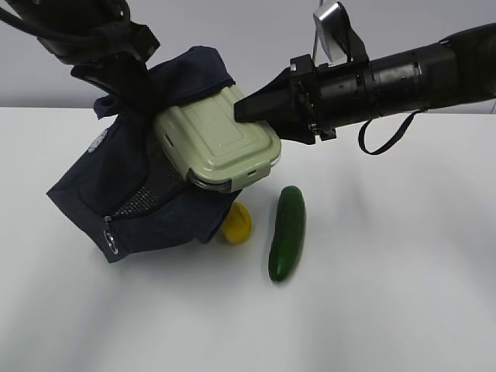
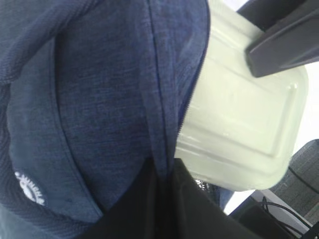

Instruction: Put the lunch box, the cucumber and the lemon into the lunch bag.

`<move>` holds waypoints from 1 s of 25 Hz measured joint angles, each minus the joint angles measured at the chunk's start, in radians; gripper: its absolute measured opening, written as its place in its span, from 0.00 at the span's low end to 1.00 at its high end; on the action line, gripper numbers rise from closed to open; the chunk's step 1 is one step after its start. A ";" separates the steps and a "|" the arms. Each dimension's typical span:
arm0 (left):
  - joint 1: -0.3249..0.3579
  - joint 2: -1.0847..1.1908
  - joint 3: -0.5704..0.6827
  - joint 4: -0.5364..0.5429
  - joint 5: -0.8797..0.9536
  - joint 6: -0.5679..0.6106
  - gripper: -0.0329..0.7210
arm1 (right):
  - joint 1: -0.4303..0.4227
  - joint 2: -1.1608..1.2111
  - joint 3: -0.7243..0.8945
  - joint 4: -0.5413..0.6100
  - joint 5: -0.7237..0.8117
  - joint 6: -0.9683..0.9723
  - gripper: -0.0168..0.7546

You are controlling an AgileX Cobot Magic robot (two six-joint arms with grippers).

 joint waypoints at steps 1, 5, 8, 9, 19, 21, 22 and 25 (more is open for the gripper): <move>0.000 0.000 0.000 -0.003 0.002 0.000 0.05 | 0.010 0.000 -0.002 0.000 -0.013 0.000 0.52; 0.000 0.000 0.000 -0.044 0.006 0.015 0.05 | 0.029 0.003 -0.004 0.002 -0.047 0.003 0.52; 0.000 0.000 0.000 -0.072 0.008 0.022 0.05 | 0.035 0.015 -0.004 0.012 -0.048 0.005 0.52; 0.000 0.000 0.000 -0.081 0.013 0.024 0.05 | 0.037 0.023 -0.004 0.016 -0.051 0.005 0.52; 0.000 0.000 0.000 -0.108 0.025 0.026 0.05 | 0.057 0.101 -0.005 0.108 -0.065 -0.017 0.51; 0.000 0.000 0.000 -0.112 0.025 0.026 0.05 | 0.066 0.105 -0.005 0.119 -0.082 -0.029 0.51; 0.000 0.000 0.000 -0.114 0.026 0.026 0.05 | 0.073 0.105 -0.005 0.121 -0.094 -0.034 0.51; 0.000 0.009 0.000 -0.120 0.026 0.026 0.05 | 0.089 0.105 -0.005 0.130 -0.125 -0.053 0.51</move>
